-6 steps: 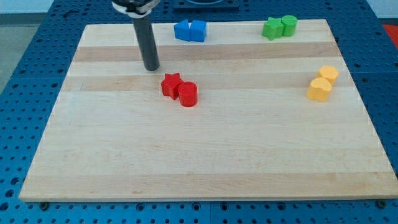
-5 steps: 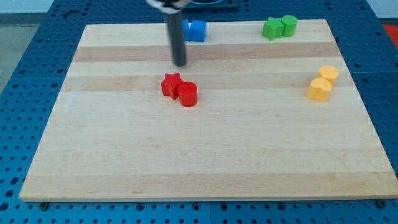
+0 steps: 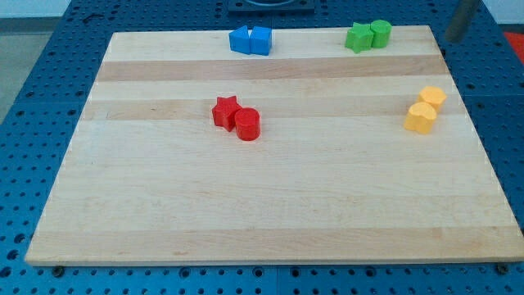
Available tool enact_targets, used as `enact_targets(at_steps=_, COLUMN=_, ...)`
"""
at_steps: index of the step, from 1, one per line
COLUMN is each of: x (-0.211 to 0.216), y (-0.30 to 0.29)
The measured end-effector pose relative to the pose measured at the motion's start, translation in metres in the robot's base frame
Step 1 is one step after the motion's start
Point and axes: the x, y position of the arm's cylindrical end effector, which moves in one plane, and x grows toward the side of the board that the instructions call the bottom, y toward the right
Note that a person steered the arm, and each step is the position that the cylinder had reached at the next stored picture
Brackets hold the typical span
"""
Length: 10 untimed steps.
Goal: Slide the green star towards the red star
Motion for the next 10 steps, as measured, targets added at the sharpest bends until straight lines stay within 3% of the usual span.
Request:
enact_targets(at_steps=2, x=-0.016, y=-0.029)
enact_targets(at_steps=4, x=-0.013, y=-0.113)
enact_targets(at_steps=7, x=0.044, y=-0.233)
enact_targets(at_steps=10, x=0.03, y=-0.225)
